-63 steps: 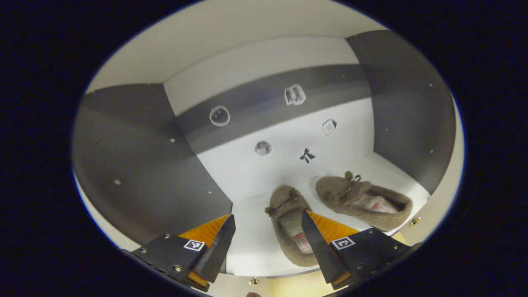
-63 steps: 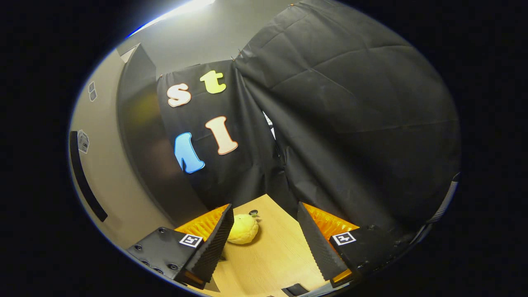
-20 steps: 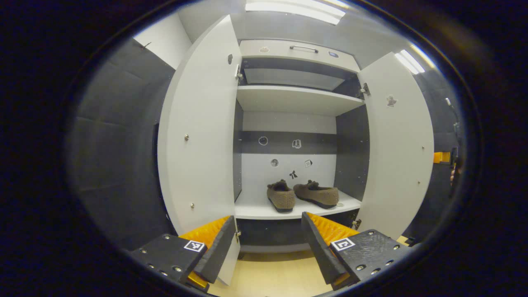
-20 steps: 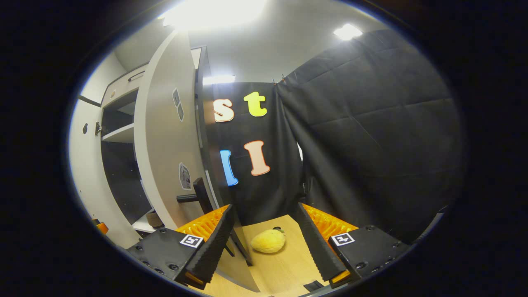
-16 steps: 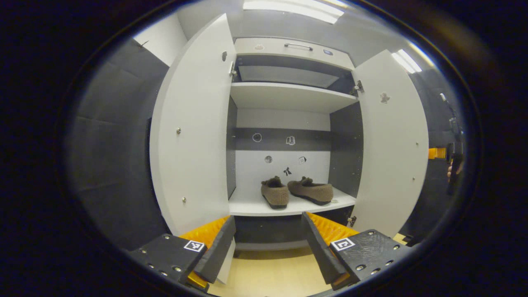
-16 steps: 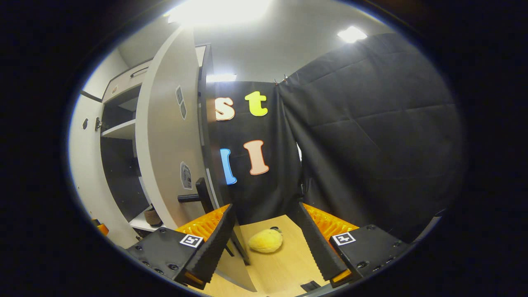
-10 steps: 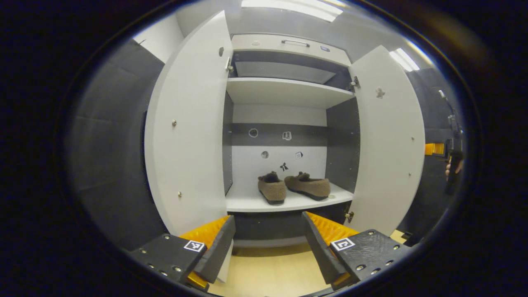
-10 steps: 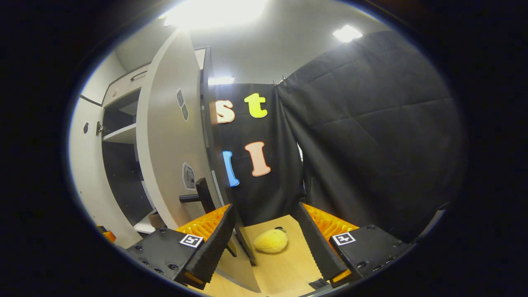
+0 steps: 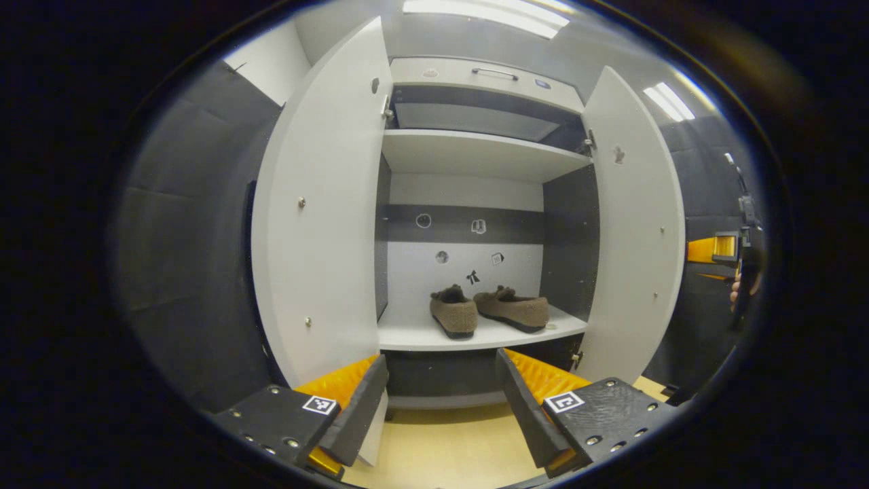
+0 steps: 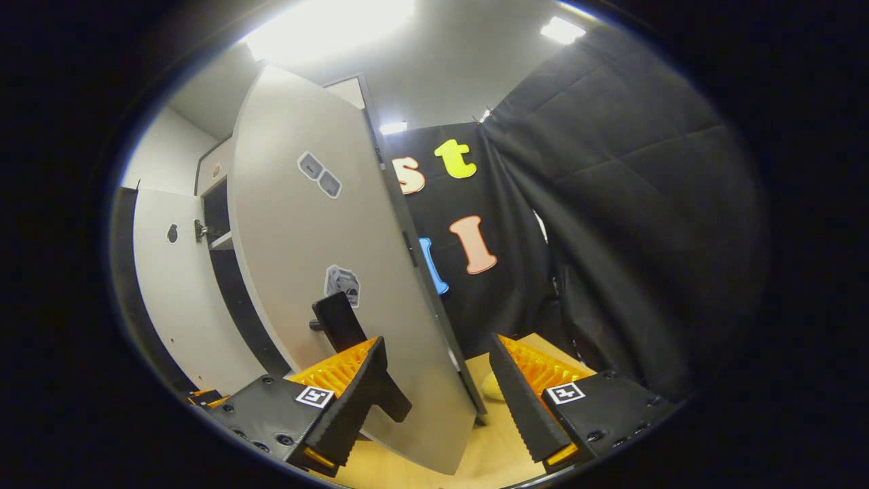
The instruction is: Grab one shoe with the right hand and put it into the shoe cabinet, grab the other shoe with the left hand and put it into the shoe cabinet; then close the right door with the right hand and the left door with the left hand.
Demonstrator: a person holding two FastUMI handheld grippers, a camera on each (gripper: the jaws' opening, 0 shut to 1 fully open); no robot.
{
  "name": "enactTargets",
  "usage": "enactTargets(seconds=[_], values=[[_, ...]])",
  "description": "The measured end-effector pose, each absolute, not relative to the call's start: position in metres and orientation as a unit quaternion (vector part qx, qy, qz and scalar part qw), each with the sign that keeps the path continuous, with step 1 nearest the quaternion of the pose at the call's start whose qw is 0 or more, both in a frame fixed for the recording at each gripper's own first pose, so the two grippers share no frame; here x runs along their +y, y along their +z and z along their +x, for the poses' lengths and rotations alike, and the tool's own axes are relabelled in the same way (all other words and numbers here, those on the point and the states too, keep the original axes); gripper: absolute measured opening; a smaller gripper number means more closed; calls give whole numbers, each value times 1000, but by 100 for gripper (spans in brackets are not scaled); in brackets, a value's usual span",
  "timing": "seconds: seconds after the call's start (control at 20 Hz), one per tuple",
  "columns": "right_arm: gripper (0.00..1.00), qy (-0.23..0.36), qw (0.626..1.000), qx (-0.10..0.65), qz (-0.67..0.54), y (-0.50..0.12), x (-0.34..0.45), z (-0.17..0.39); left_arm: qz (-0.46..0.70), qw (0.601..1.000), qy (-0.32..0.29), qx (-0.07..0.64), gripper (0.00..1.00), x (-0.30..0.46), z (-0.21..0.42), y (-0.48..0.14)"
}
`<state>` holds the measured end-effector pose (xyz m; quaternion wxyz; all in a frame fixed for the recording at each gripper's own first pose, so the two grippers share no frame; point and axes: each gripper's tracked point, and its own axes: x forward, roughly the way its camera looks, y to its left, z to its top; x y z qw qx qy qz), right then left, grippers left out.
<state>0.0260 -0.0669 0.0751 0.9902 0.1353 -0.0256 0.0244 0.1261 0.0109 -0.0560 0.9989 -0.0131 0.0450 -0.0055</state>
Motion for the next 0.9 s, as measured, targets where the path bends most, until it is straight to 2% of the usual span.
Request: enactTargets(seconds=[0.15, 0.3, 0.45, 0.6, 0.7, 0.9], values=[[98, 55, 990, -23, 125, 74, -32, 36, -11, 999, -1, 45, 94, 18, 117, -57], [98, 125, 984, 1, 127, 61, 24, 44, -20, 999, 0, 44, 94, 20, 105, -61], [98, 138, 985, 9, 105, 56, 41, 49, -29, 999, 6, 42, 94, 24, 91, -64], [98, 140, 985, 3, 98, 53, 41, 48, -26, 998, -48, 43, 94, 22, 76, -61], [98, 137, 986, 4, 98, 52, 44, 50, -26, 997, -59, 34, 94, 39, 65, -52], [98, 136, 985, 25, 103, 49, 43, 59, -51, 998, 11, 32, 94, 101, 50, -41]])
